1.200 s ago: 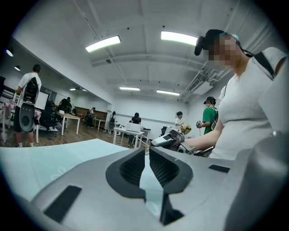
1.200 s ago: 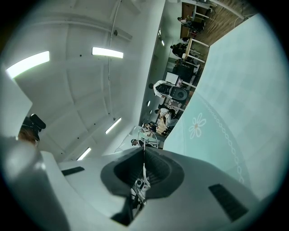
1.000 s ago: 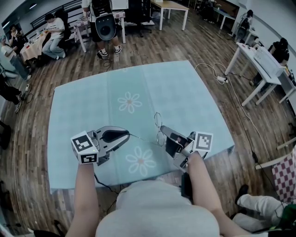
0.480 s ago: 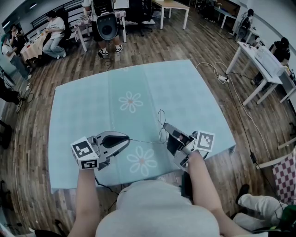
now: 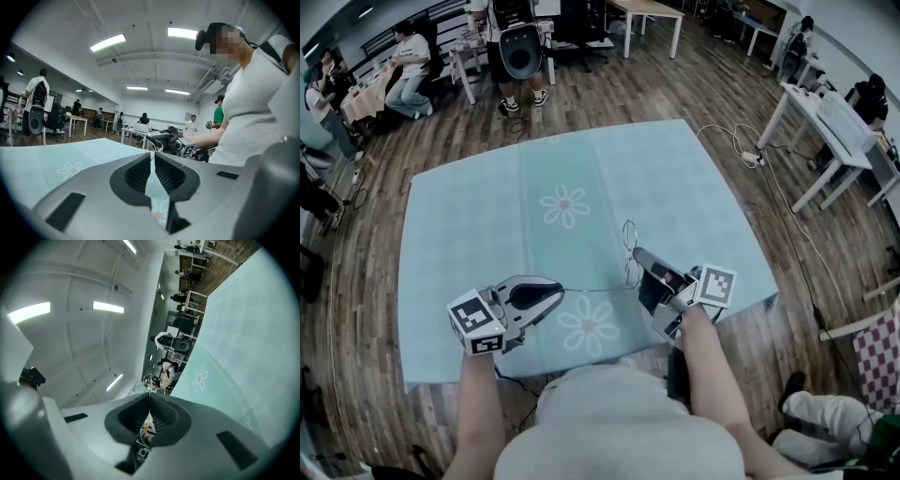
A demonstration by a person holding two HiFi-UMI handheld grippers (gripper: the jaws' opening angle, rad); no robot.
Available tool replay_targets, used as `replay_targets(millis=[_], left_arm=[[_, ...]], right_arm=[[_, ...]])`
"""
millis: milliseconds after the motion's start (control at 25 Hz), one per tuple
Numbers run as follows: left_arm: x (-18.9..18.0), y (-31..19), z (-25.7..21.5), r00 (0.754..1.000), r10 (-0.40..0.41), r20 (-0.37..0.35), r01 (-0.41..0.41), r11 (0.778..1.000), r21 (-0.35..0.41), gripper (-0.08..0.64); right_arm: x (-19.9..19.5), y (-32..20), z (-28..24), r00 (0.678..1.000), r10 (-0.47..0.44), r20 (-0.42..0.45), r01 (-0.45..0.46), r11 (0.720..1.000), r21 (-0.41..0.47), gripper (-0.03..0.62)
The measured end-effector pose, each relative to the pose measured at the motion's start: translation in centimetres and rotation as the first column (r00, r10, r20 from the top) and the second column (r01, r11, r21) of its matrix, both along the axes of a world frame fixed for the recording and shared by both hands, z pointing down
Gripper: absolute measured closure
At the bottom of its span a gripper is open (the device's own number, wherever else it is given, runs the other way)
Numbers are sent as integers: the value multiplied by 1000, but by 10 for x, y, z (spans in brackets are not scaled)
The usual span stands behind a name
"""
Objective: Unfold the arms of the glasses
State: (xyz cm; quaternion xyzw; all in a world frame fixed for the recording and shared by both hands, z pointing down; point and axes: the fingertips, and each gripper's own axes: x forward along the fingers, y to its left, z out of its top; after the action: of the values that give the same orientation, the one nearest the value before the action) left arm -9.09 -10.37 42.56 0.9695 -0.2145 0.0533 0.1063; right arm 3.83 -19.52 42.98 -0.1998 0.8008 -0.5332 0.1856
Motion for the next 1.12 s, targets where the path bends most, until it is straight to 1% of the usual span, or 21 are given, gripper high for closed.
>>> replay_targets(millis=[120, 280, 360, 520, 720, 800, 960, 1120], left_arm=[[-5, -2, 3, 999, -44, 1, 44, 999, 7, 525], [-16, -7, 4, 995, -98, -22, 99, 995, 15, 517], [-19, -7, 6, 994, -110, -27, 111, 994, 17, 491], [-19, -8, 11, 991, -135, -13, 135, 991, 16, 445], [-20, -13, 25, 983, -184, -20, 184, 983, -9, 440], [-17, -14, 29, 979, -200, -25, 200, 980, -7, 440], [1, -15, 32, 977, -212, 1, 211, 976, 54, 440], [17, -18, 30, 974, -224, 25, 220, 968, 122, 440]], right_arm=[[-5, 6, -2, 999, -42, 9, 42, 999, 5, 581], [-12, 8, -5, 998, -65, 18, 65, 998, 11, 581], [-13, 9, -4, 998, -65, 21, 65, 998, 6, 581], [-9, 9, -3, 998, -59, 32, 59, 998, 0, 581], [-7, 8, -5, 997, -44, 55, 45, 999, -13, 581], [-7, 8, -4, 997, -33, 70, 35, 999, -28, 581], [-6, 7, -3, 993, -13, 113, 20, 998, -62, 581], [-6, 6, -3, 992, 2, 130, 7, 997, -73, 581]])
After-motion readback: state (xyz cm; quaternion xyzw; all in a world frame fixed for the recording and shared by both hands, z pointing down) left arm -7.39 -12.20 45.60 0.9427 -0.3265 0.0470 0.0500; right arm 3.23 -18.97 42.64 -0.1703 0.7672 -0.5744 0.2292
